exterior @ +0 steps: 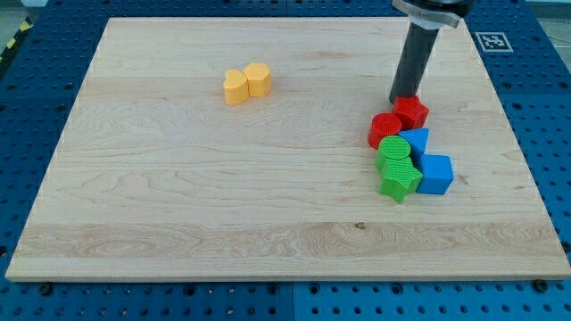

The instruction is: Slightly move the heart up

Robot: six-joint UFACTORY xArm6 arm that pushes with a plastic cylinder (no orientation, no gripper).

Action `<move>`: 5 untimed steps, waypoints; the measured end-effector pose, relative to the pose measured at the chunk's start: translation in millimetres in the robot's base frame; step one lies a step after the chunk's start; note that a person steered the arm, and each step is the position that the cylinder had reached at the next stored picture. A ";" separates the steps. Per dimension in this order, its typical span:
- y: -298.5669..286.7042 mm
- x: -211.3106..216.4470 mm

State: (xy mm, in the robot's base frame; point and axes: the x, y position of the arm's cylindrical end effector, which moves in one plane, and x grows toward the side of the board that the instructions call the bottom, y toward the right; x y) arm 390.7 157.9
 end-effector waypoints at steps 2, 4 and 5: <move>0.0 9.2; -47.5 -34.4; -94.8 -26.8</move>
State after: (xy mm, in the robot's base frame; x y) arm 363.9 63.1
